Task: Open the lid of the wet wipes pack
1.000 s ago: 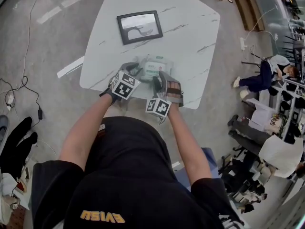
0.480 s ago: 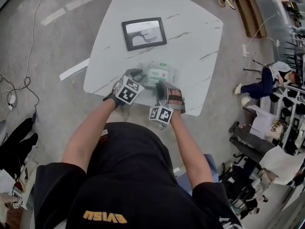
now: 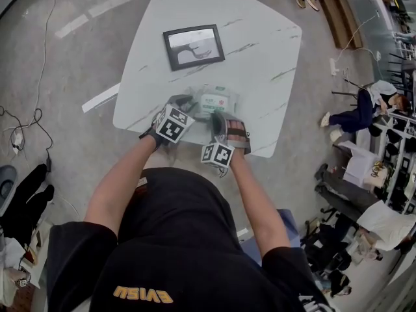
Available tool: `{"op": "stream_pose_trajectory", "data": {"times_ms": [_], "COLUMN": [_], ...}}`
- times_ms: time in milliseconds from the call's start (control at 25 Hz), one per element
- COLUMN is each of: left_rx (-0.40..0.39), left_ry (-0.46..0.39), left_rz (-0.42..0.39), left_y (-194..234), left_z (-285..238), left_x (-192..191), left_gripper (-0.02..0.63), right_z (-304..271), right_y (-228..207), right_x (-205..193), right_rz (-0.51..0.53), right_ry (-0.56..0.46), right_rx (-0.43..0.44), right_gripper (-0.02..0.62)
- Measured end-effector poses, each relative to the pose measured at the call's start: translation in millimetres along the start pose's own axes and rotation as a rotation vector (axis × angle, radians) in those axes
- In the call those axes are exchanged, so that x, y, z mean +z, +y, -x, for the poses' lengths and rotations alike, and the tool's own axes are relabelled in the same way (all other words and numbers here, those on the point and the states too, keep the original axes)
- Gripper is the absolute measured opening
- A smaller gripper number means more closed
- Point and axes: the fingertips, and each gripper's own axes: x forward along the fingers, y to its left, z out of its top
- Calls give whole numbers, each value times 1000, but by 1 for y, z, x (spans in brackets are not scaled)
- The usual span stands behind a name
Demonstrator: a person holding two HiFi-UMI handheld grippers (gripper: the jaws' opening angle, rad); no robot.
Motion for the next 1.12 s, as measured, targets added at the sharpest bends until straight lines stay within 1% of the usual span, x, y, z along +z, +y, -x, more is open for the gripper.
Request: {"op": "stream_pose_trajectory", "data": {"times_ms": [120, 200, 280, 360, 520, 680, 1000, 1120], "left_rx": [6, 6, 4, 2, 2, 0, -3, -5], "left_ry": [-5, -6, -2, 0, 1, 1, 5, 5], "left_rz": [-6, -5, -1, 0, 2, 1, 5, 5], "left_y": [0, 0, 0, 0, 0, 0, 0, 1], "left_z": [1, 1, 0, 0, 1, 1, 0, -1], "left_x": [2, 2, 1, 1, 1, 1, 1, 1], "left_gripper": [120, 120, 120, 120, 120, 120, 120, 120], "right_z": [0, 0, -1, -2, -1, -1, -2, -3], "right_y": [-3, -6, -6, -6, -7, -6, -5, -5], "right_x": [0, 1, 1, 1, 4, 4, 4, 3], "right_rz": [-4, -5, 3, 22, 97, 120, 137, 123], "right_ry": [3, 10, 22, 37, 64, 78, 85, 86], "right_rx": [-11, -24, -27, -30, -75, -101, -107, -88], "right_gripper": [57, 78, 77, 71, 63, 48, 37, 29]}}
